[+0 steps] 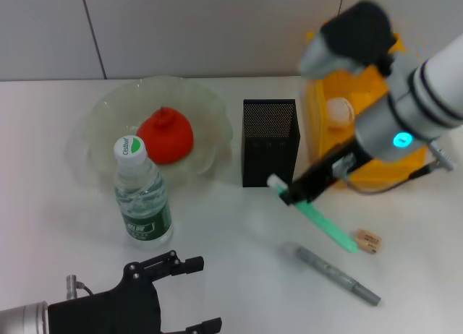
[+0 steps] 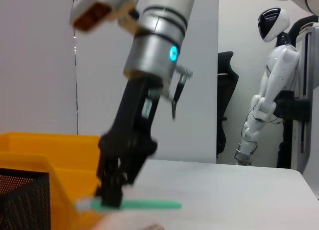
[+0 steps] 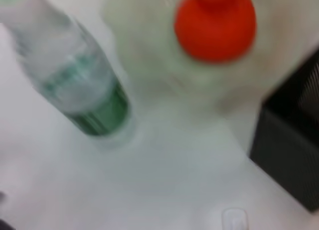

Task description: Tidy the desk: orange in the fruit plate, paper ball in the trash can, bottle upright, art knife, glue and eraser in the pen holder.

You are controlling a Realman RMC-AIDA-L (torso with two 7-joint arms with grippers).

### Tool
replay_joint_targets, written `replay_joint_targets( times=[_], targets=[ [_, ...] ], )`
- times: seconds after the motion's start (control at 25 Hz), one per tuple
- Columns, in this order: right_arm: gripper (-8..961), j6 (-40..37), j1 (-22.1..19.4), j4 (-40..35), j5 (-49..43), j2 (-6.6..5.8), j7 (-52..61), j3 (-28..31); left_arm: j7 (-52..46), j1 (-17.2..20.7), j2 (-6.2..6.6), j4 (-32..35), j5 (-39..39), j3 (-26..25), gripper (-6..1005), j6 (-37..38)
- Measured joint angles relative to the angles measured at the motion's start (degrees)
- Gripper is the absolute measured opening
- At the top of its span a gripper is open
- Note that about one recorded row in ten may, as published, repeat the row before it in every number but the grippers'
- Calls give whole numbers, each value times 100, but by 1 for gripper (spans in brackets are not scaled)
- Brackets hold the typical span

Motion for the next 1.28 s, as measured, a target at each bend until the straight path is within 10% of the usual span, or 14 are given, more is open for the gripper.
replay_joint_targets(
  times=[0.36,0.56,1.28],
  targets=[
    [178,-349,-454,1395,651,4,-885,1447,-39,-24,6,0,-1,2,808,0],
    [181,757,-959,1495,1750,29,-1915,1636,-41,-79,-3,0,-1,9,809,-19],
    [194,2309,-1136,-2062,6000,73,-7698,1480,-113,-79,-9,-47,-1,8,809,-99]
  ],
)
